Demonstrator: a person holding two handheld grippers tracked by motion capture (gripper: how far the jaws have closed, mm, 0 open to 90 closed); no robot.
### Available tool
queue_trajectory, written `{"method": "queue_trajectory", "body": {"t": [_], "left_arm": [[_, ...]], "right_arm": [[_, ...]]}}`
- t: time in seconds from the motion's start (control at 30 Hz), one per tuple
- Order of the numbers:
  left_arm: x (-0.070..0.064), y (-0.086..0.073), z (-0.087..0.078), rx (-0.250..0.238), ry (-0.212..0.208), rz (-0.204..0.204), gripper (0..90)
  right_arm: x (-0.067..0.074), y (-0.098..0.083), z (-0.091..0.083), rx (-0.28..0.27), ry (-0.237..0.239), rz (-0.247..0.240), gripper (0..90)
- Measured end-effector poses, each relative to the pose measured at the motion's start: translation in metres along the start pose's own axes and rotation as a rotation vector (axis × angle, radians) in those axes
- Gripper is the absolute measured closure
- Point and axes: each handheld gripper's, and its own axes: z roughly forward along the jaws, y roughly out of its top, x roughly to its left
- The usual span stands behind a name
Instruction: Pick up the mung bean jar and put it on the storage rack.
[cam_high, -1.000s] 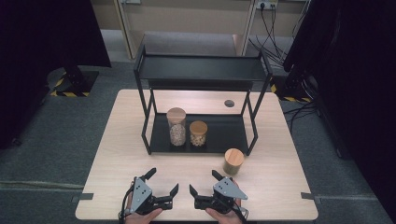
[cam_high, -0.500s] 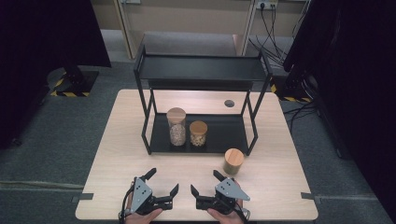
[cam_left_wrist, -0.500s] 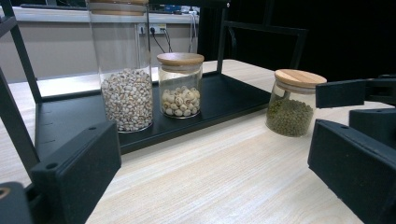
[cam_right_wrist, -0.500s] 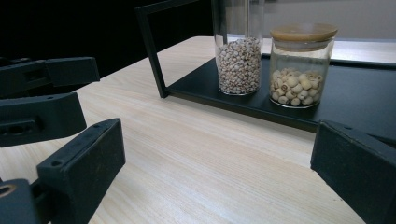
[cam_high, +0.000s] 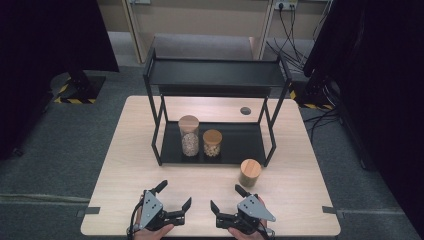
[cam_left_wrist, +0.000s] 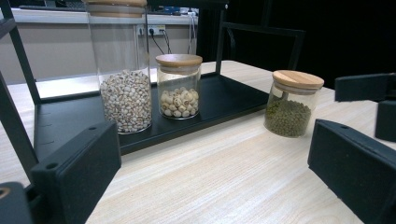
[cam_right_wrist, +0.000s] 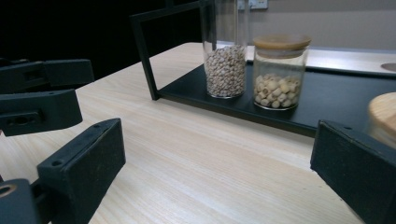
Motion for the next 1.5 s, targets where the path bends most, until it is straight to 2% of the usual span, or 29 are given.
{"method": "queue_trajectory", "body": {"t": [0.27,0.73,1.17,1.5], "left_arm": [[-0.001,0.000,0.000,-0.002,0.000,0.001,1.9],[-0.001,0.000,0.000,-0.002,-0.001,0.002,2.0],[-0.001,0.000,0.000,0.002,-0.003,0.005,2.0],[-0.001,-0.001,0.001,0.007,-0.005,0.005,1.9]], "right_arm": [[-0.002,-0.003,-0.012,-0.018,-0.067,-0.011,3.5],[-0.013,-0.002,-0.013,-0.032,-0.168,-0.017,3.5],[-0.023,-0.005,-0.002,-0.018,-0.265,-0.021,3.6],[-0.028,-0.004,0.012,-0.005,-0.295,-0.023,3.7]]}}
